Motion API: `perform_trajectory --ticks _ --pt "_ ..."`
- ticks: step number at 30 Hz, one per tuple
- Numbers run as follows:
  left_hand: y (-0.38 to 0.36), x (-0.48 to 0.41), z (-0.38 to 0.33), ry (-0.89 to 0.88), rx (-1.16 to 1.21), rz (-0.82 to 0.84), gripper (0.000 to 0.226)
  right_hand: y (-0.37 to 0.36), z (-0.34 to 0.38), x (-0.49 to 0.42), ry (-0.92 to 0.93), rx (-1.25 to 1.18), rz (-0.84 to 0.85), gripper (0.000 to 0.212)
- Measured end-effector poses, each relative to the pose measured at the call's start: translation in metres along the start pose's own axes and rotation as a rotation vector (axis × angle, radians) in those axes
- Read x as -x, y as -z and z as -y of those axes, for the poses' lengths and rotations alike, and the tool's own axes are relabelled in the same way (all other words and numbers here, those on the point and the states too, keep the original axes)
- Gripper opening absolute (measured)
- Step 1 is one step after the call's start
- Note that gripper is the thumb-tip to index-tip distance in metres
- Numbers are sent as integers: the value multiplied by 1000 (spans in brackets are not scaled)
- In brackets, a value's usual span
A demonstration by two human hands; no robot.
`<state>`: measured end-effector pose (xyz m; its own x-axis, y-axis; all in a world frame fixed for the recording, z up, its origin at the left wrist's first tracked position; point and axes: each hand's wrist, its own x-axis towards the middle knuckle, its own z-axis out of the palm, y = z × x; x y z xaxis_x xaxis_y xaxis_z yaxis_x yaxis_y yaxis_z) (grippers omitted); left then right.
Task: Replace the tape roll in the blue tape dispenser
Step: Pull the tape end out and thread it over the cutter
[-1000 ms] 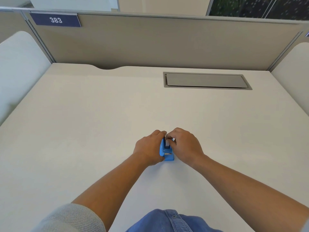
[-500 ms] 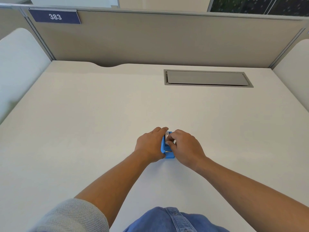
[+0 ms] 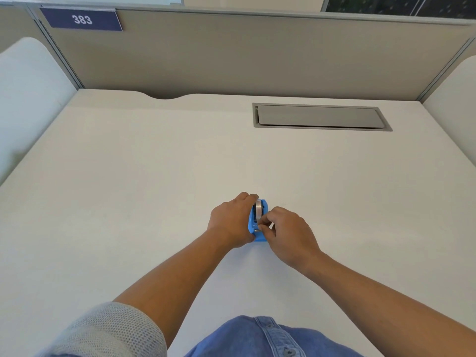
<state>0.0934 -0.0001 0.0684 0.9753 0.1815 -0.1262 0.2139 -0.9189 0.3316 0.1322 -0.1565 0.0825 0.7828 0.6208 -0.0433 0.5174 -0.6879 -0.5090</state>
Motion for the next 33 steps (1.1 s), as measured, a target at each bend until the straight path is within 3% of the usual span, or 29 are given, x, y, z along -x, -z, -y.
perform_trajectory --ticks 33 --pt "1 2 -2 11 4 8 90 -14 7 34 -61 -22 -15 7"
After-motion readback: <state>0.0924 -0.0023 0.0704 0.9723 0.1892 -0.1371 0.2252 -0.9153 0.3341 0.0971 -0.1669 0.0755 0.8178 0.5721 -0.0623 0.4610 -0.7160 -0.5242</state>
